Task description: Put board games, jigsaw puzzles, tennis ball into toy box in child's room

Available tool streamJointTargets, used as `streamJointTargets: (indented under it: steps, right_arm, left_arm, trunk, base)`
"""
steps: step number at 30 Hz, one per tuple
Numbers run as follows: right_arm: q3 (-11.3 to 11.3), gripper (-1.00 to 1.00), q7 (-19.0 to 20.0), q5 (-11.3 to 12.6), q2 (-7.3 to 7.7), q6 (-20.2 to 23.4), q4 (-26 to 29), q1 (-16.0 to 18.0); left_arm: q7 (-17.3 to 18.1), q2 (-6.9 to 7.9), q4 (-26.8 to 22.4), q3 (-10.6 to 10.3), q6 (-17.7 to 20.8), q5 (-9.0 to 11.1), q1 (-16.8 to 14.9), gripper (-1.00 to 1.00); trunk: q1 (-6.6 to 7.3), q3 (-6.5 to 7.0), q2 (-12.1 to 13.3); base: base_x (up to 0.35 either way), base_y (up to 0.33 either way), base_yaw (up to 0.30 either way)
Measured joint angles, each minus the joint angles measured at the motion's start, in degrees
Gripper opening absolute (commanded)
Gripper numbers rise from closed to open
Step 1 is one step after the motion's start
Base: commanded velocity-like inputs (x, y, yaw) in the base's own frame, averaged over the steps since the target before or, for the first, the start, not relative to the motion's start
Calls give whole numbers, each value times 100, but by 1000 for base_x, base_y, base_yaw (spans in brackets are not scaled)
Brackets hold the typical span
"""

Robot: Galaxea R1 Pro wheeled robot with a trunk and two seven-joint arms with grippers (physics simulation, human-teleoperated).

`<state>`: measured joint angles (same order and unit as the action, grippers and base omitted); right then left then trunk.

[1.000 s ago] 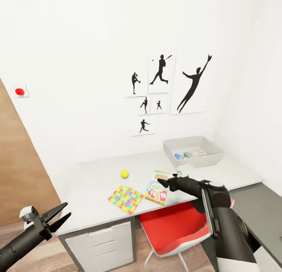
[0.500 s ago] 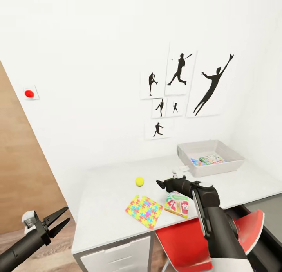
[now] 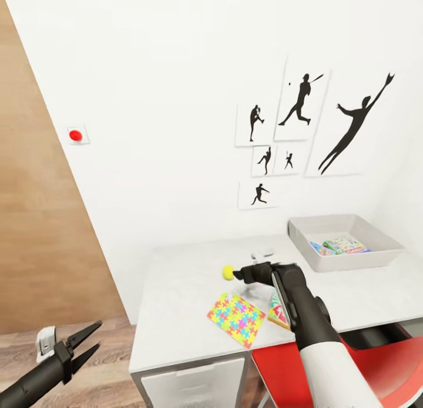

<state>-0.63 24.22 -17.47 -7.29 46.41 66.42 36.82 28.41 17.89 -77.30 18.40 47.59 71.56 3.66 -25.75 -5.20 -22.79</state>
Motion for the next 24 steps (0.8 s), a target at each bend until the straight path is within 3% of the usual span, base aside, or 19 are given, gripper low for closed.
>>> streamJointTargets:
  steps: [5, 11, 16, 24]
  right_arm:
    - [-7, 100, -583, 67, -8, -100, -694, 359]
    - [-127, 100, -747, 110, 2, -471, -1537, 775]
    - [-289, 100, -788, 118, 2, -609, -1839, 907]
    - [-343, 100, -1117, 128, 3, -654, -2025, 985]
  left_arm:
    - [-194, -32, 75, -6, -57, -169, -58, 100]
    - [-227, -45, 87, -15, -164, -214, -92, 100]
    - [-227, -48, 81, -26, -252, -218, -99, 100]
    - [-240, -41, 104, -18, -261, -232, -101, 100]
  trunk:
    - [0, -36, 1]
    - [1, -73, -1]
    - [3, -83, -2]
    - [-2, -85, 6]
  base:
    - [0, 1, 192]
    - [53, -20, 159]
    - [242, -93, 44]
    - [264, -36, -8]
